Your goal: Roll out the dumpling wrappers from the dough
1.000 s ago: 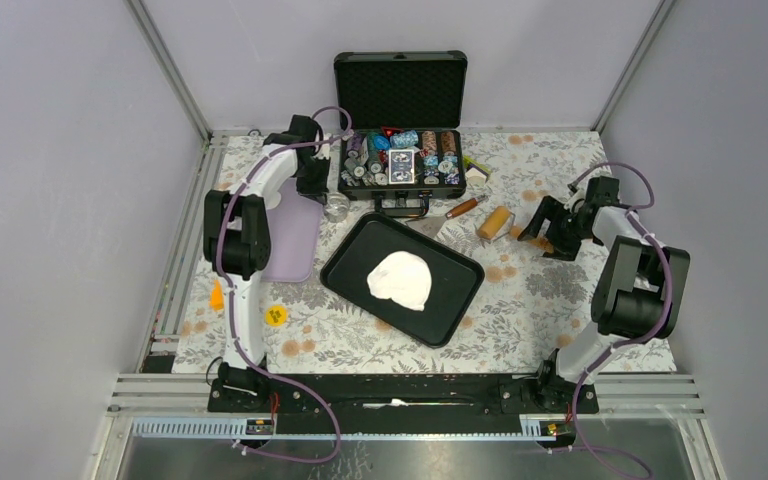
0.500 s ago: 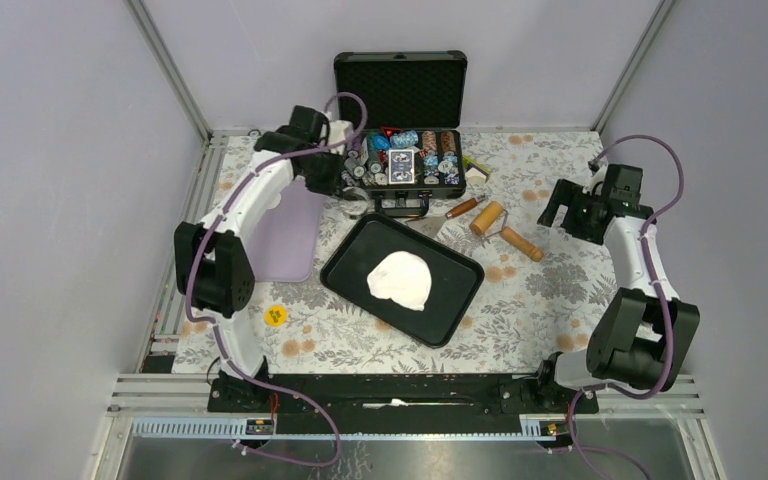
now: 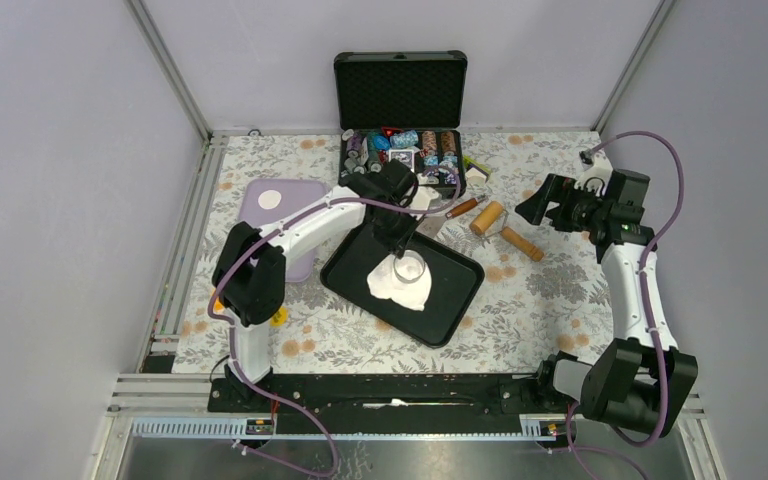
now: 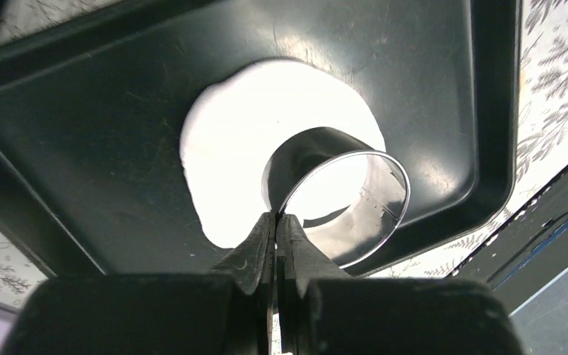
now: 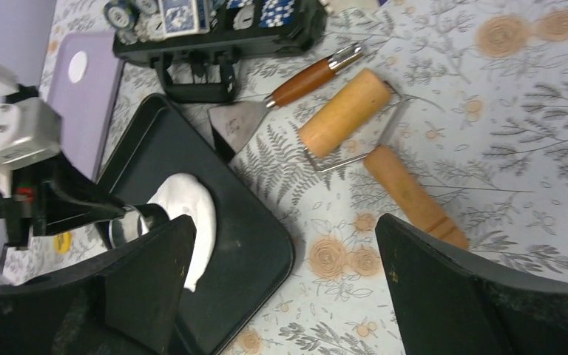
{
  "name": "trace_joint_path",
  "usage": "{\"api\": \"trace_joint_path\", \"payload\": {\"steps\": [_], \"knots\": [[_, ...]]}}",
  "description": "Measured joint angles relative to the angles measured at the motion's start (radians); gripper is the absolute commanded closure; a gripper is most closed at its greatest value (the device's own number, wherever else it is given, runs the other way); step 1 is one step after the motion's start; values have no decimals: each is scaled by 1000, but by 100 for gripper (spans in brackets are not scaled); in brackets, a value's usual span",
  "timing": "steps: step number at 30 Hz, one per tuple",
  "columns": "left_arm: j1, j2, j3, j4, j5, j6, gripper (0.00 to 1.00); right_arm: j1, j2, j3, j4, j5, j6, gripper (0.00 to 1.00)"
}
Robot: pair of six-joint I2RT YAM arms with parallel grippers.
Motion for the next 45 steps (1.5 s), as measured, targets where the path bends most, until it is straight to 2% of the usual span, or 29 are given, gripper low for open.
{"api": "trace_joint_path", "payload": {"steps": [7, 13, 29, 45], "knots": [[-69, -5, -113, 30, -25, 21, 100, 9, -11, -23, 4, -58, -12, 0], [-112, -5, -153, 58, -39, 26, 100, 9, -11, -23, 11, -78, -20, 0], [-109, -5, -179, 157, -81, 26, 100, 9, -22, -40, 25, -80, -26, 1], [-109, -5, -200, 166, -81, 26, 100, 9, -22, -40, 25, -78, -26, 0]]}}
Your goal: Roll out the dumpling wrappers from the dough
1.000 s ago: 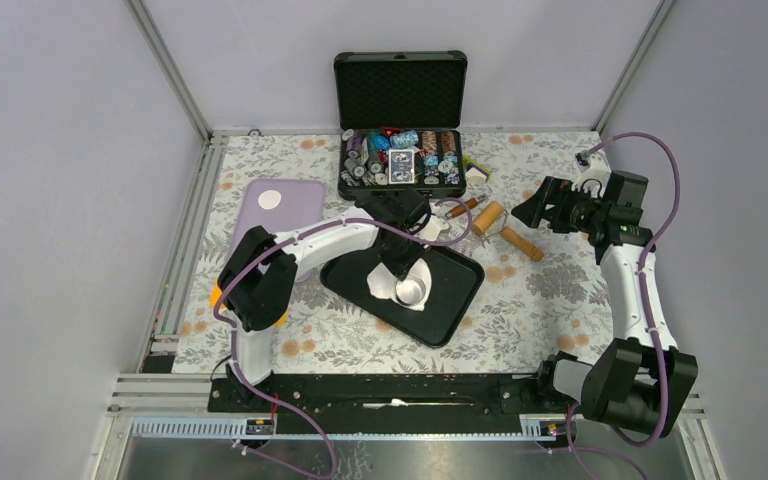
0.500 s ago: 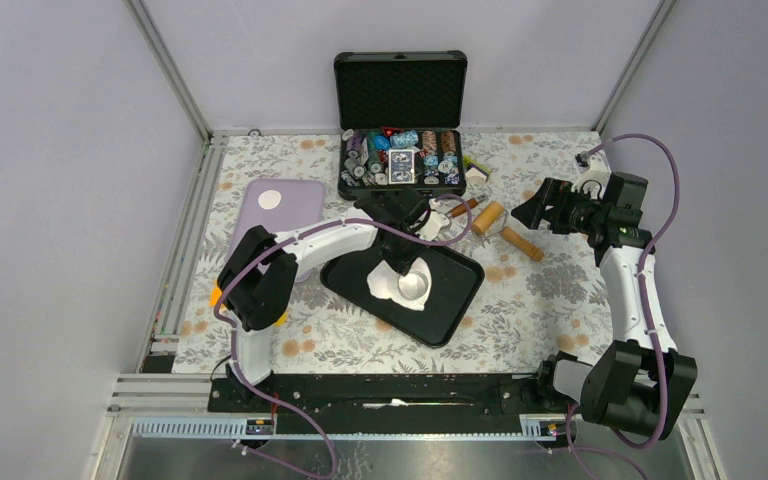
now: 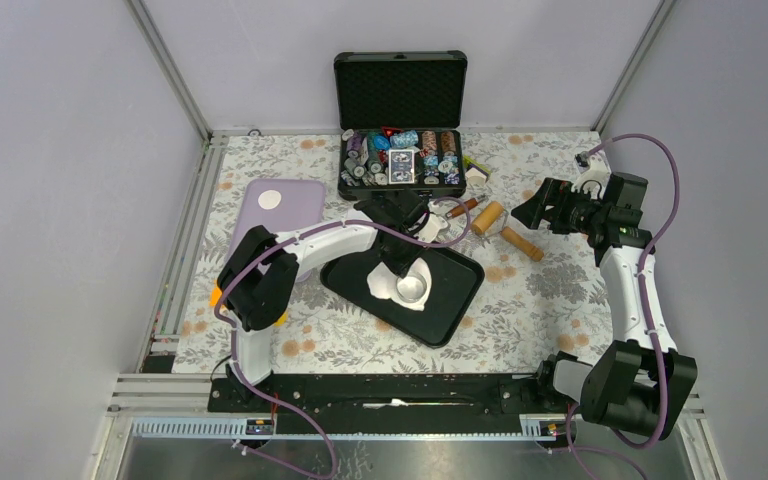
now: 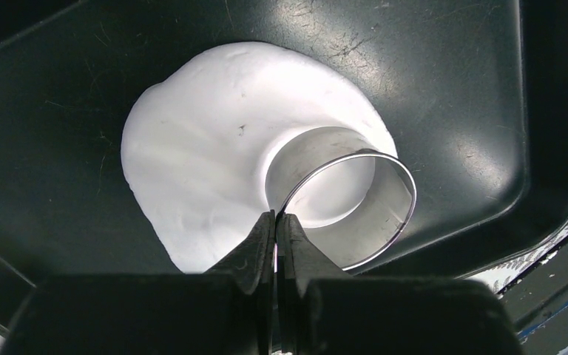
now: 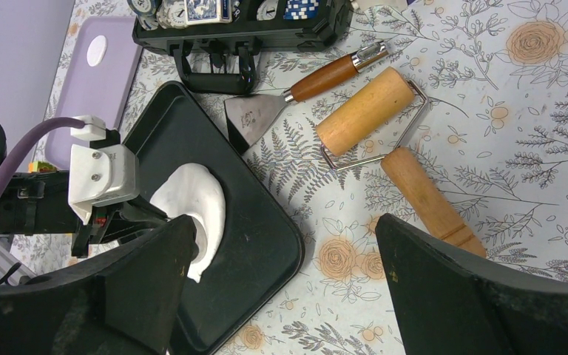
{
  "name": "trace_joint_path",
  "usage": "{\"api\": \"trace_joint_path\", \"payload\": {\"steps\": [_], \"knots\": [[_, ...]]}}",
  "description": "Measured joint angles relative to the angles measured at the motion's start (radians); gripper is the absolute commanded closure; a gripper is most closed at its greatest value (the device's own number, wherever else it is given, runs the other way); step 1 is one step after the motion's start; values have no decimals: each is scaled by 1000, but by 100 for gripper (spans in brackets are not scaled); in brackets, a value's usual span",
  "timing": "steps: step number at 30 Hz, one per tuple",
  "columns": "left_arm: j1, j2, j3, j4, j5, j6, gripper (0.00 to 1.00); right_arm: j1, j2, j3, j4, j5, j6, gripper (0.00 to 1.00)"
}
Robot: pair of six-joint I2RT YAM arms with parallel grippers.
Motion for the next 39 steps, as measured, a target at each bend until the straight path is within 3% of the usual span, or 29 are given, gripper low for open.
{"api": "trace_joint_path", "payload": {"steps": [5, 19, 22, 23, 24, 25, 26, 28, 30, 31, 39], "knots": [[0, 0, -2, -1, -3, 1, 84, 1, -3, 0, 0, 1, 0, 0], [19, -5, -1, -18, -25, 9, 20, 28, -23, 0, 0, -1, -12, 1], [53, -39, 0, -39, -25, 12, 16, 129, -26, 0, -1, 0, -40, 6], [69, -57, 0, -45, -20, 14, 18, 168, -25, 0, 0, -3, -44, 12], [92, -82, 0, -50, -10, 16, 26, 214, -23, -1, 2, -19, -44, 19], [121, -111, 2, -56, 11, 19, 41, 253, -19, -5, 14, -43, -37, 31], [152, -138, 4, -59, 33, 19, 66, 284, -13, -11, 35, -75, -26, 47], [221, -188, 8, -58, 95, 23, 99, 335, 18, -38, 115, -157, 34, 78], [298, -224, 11, -51, 188, 32, 100, 374, 72, -55, 187, -212, 90, 97], [322, -229, 11, -48, 227, 31, 100, 395, 111, -57, 220, -235, 117, 100], [299, -107, -57, -11, 602, 29, 100, 521, 361, -72, 425, -364, 272, 100]]}}
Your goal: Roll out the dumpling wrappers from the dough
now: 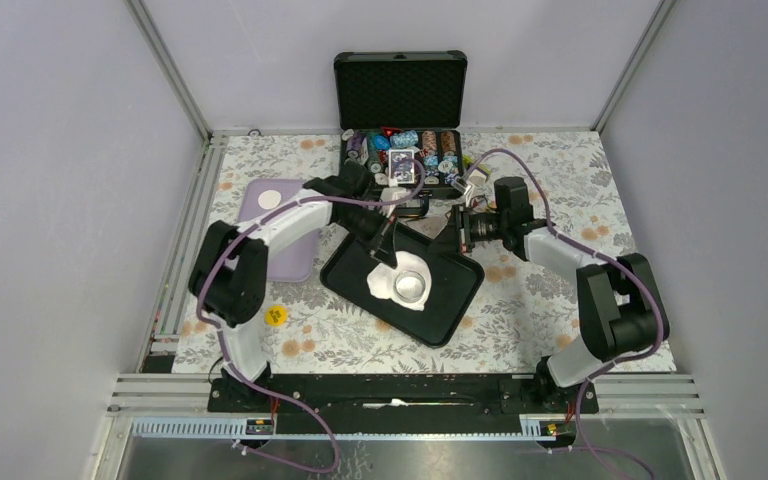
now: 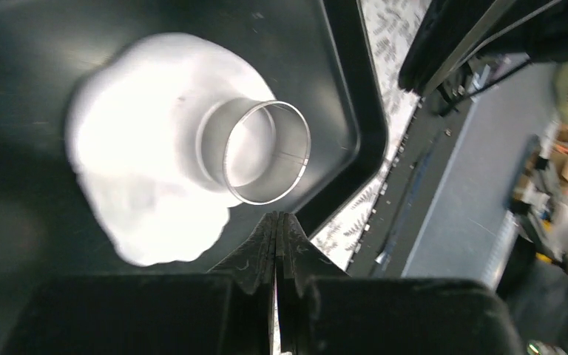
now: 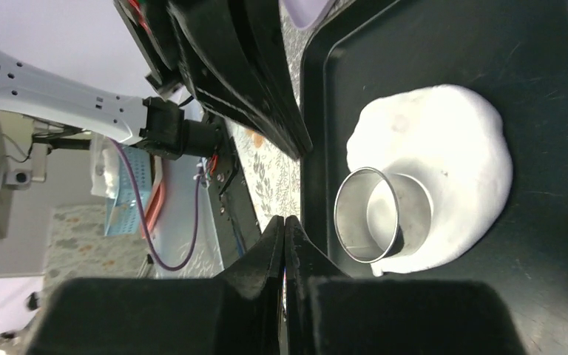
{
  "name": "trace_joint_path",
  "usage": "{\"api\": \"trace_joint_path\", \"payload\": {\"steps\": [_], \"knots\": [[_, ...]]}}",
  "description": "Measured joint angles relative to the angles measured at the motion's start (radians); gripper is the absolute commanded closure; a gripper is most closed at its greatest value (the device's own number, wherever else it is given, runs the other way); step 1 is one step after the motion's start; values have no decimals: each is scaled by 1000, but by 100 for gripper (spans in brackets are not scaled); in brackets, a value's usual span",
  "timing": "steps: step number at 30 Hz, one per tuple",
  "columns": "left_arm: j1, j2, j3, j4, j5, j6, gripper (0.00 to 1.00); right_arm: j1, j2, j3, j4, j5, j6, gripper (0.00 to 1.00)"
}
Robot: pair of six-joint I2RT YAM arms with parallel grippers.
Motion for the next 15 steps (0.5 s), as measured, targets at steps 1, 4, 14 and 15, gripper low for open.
{"api": "trace_joint_path", "payload": {"steps": [1, 4, 14, 15], "knots": [[-5, 18, -6, 2, 24, -2, 100, 8, 19, -2, 10, -10, 10, 100], [-18, 60, -29, 3, 84, -3, 100, 26, 67, -12, 30, -31, 23, 100], [-38, 78, -52, 45, 143, -21, 100, 83, 185, -36, 37, -50, 16, 100], [-38, 82, -55, 48, 143, -26, 100, 90, 196, -35, 35, -53, 13, 100]]}}
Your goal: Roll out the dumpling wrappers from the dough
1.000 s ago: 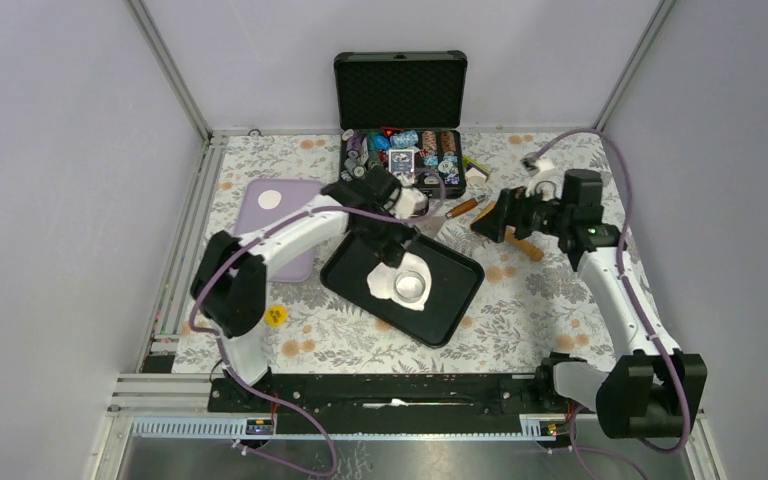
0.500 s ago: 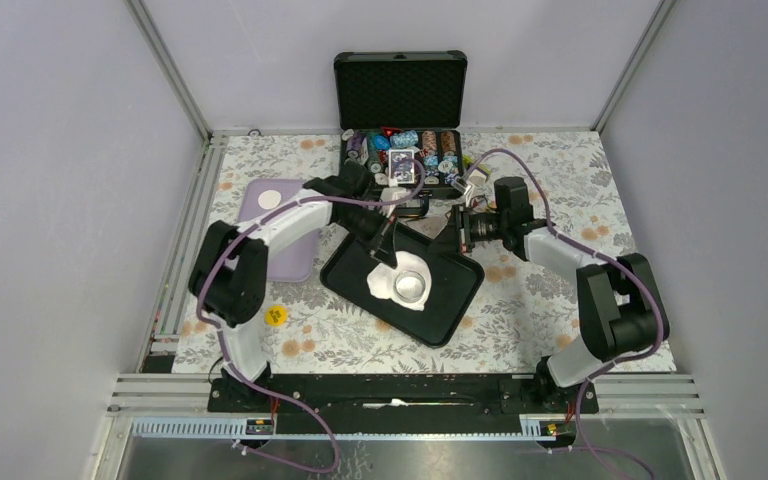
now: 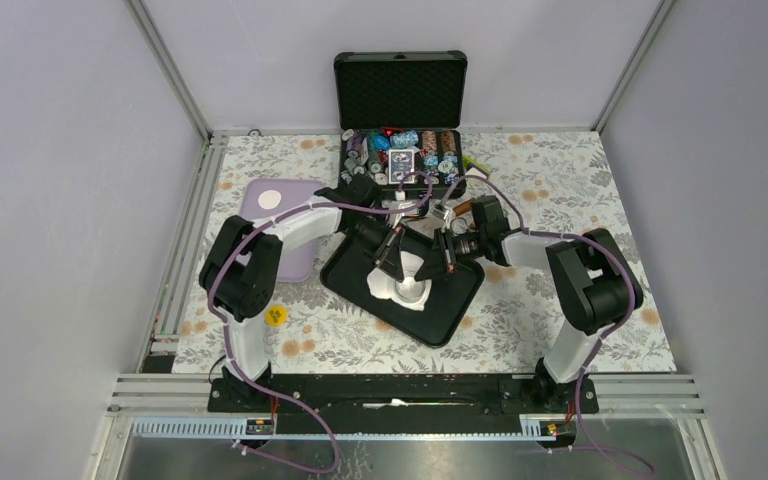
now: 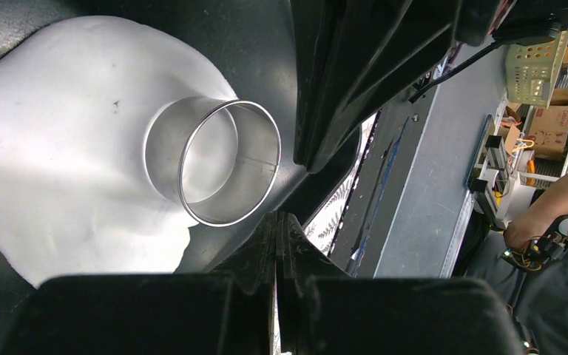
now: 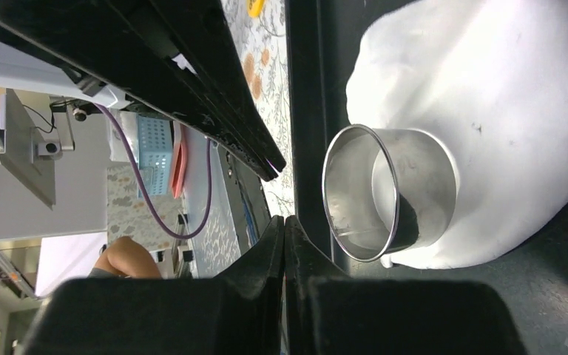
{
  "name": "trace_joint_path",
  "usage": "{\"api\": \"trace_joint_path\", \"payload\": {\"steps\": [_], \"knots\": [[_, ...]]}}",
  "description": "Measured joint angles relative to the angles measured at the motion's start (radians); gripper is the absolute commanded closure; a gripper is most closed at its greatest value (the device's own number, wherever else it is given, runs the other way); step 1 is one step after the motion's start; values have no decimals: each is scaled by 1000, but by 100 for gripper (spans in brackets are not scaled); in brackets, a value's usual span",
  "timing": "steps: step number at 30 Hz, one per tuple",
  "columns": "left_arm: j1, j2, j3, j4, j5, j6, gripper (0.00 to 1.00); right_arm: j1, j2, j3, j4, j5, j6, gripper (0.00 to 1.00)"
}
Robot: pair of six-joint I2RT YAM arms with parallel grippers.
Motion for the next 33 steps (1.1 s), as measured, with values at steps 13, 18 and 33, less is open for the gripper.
{"api": "trace_joint_path", "payload": {"steps": [13, 18, 33], "knots": [[0, 74, -3, 32, -3, -35, 100, 18, 127, 13, -34, -4, -7, 100], [0, 86, -3, 35, -4, -42, 100, 18, 156, 28, -34, -5, -6, 100], [-5, 136, -2, 42, -3, -69, 100, 18, 209, 49, -41, -46, -1, 100]]}}
